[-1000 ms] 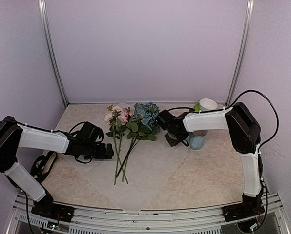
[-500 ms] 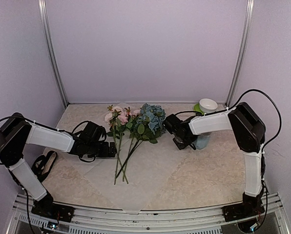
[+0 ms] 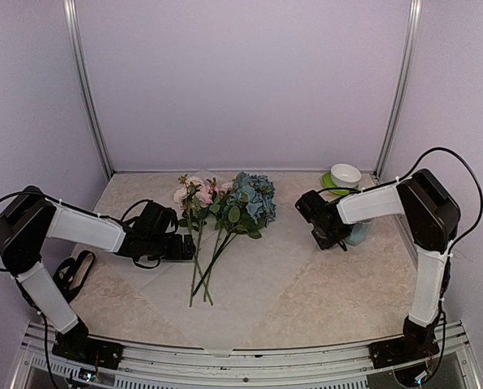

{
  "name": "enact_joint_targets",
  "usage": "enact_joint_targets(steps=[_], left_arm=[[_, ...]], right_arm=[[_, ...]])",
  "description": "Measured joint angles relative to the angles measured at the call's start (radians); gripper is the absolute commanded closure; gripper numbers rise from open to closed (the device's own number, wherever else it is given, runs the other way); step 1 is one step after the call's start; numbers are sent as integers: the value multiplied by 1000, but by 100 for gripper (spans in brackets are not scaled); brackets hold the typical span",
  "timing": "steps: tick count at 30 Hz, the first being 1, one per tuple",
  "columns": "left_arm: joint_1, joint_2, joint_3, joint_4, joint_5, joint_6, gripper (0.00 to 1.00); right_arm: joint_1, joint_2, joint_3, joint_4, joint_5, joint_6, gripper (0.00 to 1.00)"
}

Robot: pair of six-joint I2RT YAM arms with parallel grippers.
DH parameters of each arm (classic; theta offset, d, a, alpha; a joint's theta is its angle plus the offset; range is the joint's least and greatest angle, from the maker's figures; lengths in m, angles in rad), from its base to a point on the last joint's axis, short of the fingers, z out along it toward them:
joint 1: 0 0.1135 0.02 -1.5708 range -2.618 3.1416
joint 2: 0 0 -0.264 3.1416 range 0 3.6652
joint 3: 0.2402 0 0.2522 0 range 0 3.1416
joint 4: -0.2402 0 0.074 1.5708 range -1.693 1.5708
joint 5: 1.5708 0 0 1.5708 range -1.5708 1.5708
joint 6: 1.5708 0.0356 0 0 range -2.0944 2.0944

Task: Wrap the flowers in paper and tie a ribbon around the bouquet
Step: Adjust the fake flower with the flattened wrapping paper.

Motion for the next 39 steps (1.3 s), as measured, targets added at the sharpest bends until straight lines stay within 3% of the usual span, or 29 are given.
enact_joint_targets(steps=[4, 8, 10, 13, 14, 18, 20, 26, 29, 33, 39], left_arm=[[-3, 3, 5, -2, 0, 3, 1], [-5, -7, 7, -24, 6, 6, 1], [-5, -19, 9, -55, 9, 8, 1], [-5, -41, 11, -94, 10, 7, 1], [-6, -50, 11, -104, 10, 7, 1], [-9, -96, 11, -141, 9, -4, 1], [-11, -122, 0, -147, 6, -15, 1], [5, -157, -32, -205, -3, -33, 1], [40, -158, -37, -229, -4, -34, 1], [94, -151, -62, -231, -8, -34, 1], [66, -78, -42, -154, -54, -10, 1]], right_arm=[[-3, -15, -6, -16, -22, 5, 60], [37, -77, -7, -26, -134, -10, 48], [97, -127, -3, -23, -232, -25, 36], [218, -183, 7, -3, -390, -63, 4], [269, -194, 11, 7, -439, -78, 0], [440, -167, 55, 16, -595, -109, 0], [466, -106, 105, 6, -620, -104, 0], [391, 26, 151, -13, -623, -61, 0], [350, 27, 145, -8, -634, -42, 0], [331, 27, 132, 10, -634, -21, 9], [323, 0, 64, 74, -638, 27, 12]])
